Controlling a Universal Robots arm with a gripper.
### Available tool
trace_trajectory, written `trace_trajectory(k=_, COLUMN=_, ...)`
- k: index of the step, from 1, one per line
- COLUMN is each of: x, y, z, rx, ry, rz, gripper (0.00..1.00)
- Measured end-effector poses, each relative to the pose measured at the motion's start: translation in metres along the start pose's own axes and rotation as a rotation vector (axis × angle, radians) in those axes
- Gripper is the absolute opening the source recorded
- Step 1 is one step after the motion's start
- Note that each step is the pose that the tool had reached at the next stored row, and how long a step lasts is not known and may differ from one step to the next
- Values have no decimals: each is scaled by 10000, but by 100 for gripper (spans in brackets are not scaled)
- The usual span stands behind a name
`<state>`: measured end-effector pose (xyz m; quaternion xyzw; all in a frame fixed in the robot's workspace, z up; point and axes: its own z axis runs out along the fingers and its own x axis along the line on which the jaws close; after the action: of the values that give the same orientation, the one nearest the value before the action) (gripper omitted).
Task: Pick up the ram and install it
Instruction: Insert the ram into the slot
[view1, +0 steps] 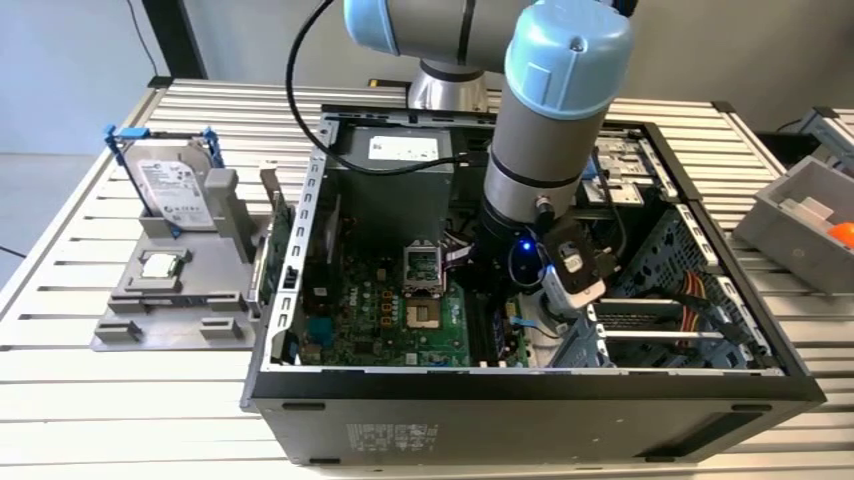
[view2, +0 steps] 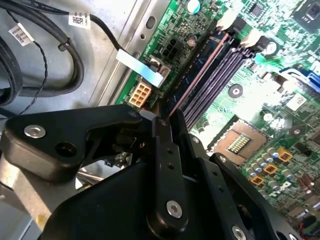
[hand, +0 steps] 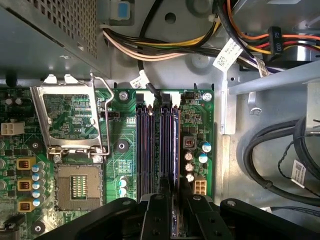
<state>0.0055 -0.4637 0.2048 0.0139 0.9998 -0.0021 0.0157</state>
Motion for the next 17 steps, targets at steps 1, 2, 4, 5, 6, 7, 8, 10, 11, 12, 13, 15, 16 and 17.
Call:
trace_trajectory(k=1, x=-1, y=0, z=-28, rx=1, ry=1, rz=0, gripper=100)
trace_trajectory(k=2, x=-3, y=-1, z=-75, rx=2, ry=1, rz=0, gripper=100)
trace_trajectory(k=4, x=-5, y=-1, z=-163, rx=2, ry=1, rz=0, gripper=100)
trace_trajectory(k=5, x=-6, y=-1, z=-208, rx=-3, ry=0, rz=0, gripper=100)
trace_trajectory(k=6, x=-8, y=-1, z=-254, rx=2, ry=1, rz=0, gripper=100)
trace_trajectory(k=7, x=-9, y=-1, z=-299, rx=-3, ry=0, rz=1, gripper=100)
trace_trajectory(k=8, x=-11, y=-2, z=-331, rx=-12, ry=1, rz=0, gripper=100)
trace_trajectory(k=10, x=-11, y=-1, z=-342, rx=-39, ry=0, rz=1, gripper=100)
trace_trajectory(k=11, x=-11, y=-1, z=-342, rx=-39, ry=1, rz=1, gripper=100)
trace_trajectory(k=12, x=-11, y=-1, z=-342, rx=-40, ry=1, rz=2, gripper=0)
trace_trajectory(k=13, x=-11, y=-1, z=-342, rx=-39, ry=1, rz=1, gripper=0)
trace_trajectory(k=15, x=-11, y=-2, z=-343, rx=-39, ry=2, rz=1, gripper=0)
trace_trajectory(k=16, x=-11, y=-2, z=-343, rx=-38, ry=2, rz=2, gripper=0)
trace_trajectory(k=17, x=-11, y=-1, z=-343, rx=-38, ry=2, rz=1, gripper=0)
